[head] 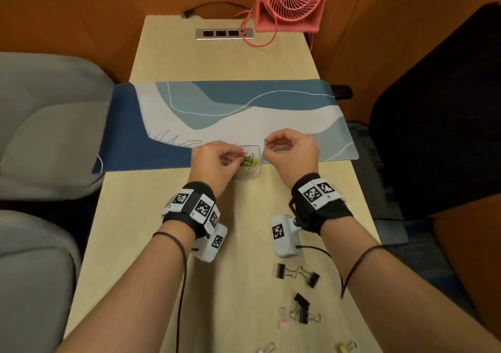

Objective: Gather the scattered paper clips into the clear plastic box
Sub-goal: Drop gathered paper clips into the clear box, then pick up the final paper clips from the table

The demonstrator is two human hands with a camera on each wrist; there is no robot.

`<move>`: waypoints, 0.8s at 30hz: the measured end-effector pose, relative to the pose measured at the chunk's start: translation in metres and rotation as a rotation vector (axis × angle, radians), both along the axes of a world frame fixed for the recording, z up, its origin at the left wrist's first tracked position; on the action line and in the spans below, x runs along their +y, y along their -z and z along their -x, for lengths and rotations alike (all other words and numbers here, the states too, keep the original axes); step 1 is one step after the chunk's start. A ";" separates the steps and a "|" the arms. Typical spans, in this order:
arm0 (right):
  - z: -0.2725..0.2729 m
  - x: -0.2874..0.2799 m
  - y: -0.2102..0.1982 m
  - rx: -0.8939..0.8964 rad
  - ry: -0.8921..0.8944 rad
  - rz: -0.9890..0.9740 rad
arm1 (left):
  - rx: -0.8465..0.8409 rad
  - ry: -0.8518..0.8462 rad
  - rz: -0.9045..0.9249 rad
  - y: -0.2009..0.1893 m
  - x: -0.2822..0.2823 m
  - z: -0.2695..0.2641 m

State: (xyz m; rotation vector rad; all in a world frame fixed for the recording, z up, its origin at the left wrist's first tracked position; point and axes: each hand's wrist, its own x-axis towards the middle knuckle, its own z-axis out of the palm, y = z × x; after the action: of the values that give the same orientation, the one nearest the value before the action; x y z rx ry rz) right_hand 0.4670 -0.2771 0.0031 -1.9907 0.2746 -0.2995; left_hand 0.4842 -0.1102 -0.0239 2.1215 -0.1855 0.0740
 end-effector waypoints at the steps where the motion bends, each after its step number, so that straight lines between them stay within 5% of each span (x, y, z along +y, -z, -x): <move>1: -0.001 0.002 0.001 -0.016 -0.013 0.029 | -0.017 0.017 -0.011 0.001 0.001 0.000; 9: -0.007 0.017 -0.003 -0.113 -0.097 0.193 | -0.131 0.142 -0.063 -0.005 0.014 -0.001; 19: -0.020 0.024 0.008 -0.110 -0.302 0.486 | -0.137 -0.014 0.016 -0.005 0.032 0.020; 24: -0.023 0.023 0.015 0.029 -0.424 0.664 | -0.144 -0.038 0.003 0.001 0.058 0.054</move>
State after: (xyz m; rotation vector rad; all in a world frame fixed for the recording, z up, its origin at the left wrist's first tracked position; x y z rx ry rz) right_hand 0.4904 -0.2541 -0.0114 -2.6385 -0.2712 -0.0883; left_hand 0.4299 -0.0521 -0.0250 2.1180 -0.2298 0.2499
